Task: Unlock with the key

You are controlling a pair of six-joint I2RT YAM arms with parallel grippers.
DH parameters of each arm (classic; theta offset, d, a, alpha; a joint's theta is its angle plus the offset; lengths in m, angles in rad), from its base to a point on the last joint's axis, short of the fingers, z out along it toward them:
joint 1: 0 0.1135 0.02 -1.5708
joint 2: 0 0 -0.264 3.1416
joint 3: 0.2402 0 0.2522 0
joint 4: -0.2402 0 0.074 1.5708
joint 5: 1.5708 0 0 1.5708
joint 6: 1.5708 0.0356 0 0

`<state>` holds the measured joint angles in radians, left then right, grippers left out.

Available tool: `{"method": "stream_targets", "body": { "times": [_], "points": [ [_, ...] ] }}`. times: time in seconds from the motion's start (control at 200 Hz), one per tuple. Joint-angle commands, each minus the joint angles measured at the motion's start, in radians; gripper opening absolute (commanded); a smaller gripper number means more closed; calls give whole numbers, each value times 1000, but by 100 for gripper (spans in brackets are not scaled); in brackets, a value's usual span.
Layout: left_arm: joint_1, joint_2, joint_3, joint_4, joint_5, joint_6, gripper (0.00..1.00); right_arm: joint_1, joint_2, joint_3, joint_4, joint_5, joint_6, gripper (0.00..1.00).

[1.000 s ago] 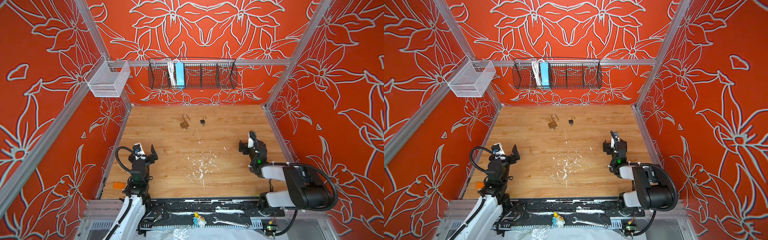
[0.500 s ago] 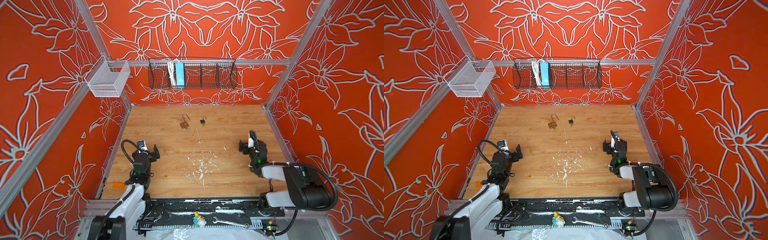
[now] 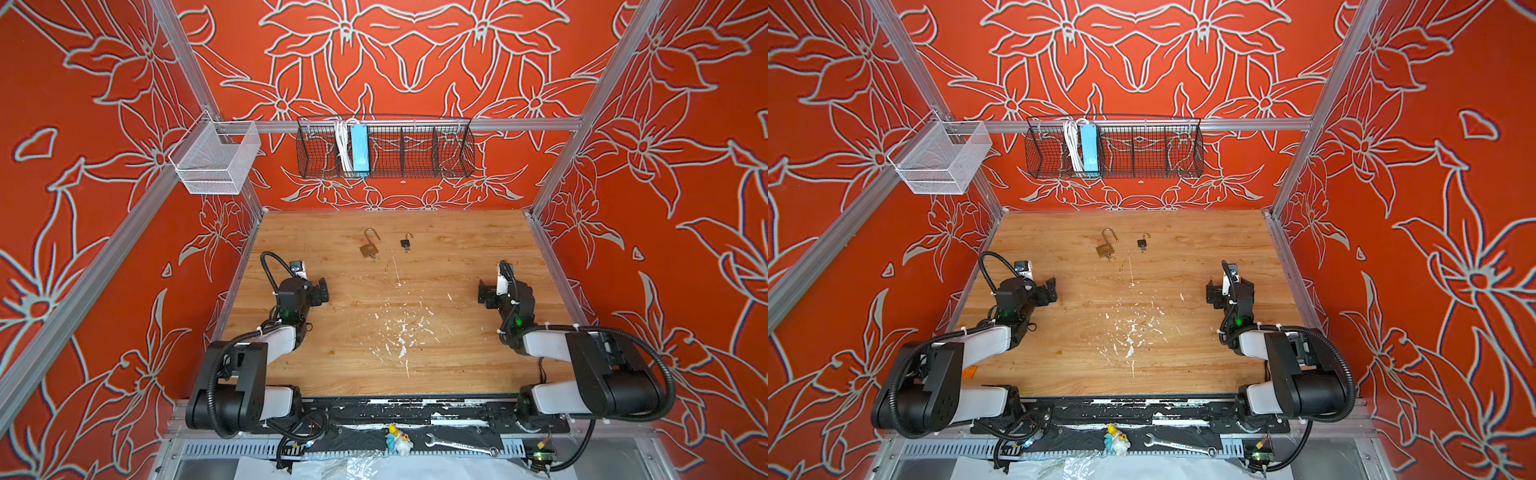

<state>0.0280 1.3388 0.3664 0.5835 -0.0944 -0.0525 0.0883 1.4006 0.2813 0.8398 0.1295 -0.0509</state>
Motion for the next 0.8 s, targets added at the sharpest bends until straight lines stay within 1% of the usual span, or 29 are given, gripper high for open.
{"method": "stream_targets", "body": {
  "times": [0.0, 0.5, 0.525, 0.56, 0.575, 0.791],
  "points": [
    [2, 2, 13, -41, -22, -9, 97, -7, 9, 25, -14, -10, 5, 98],
    [1, 4, 9, -33, -21, -7, 97, -9, 8, 25, -15, -11, 5, 98],
    [2, 6, 12, -33, 5, 1, 97, -9, 9, 25, -15, -11, 5, 98],
    [1, 13, 24, -45, 90, 45, 97, -9, 9, 25, -15, -11, 5, 98],
    [0, 15, 29, -51, 109, 61, 97, -9, 9, 25, -15, -11, 5, 98],
    [-1, 10, 22, -49, 114, 62, 97, -8, 9, 25, -16, -11, 5, 98]
  ]
}}
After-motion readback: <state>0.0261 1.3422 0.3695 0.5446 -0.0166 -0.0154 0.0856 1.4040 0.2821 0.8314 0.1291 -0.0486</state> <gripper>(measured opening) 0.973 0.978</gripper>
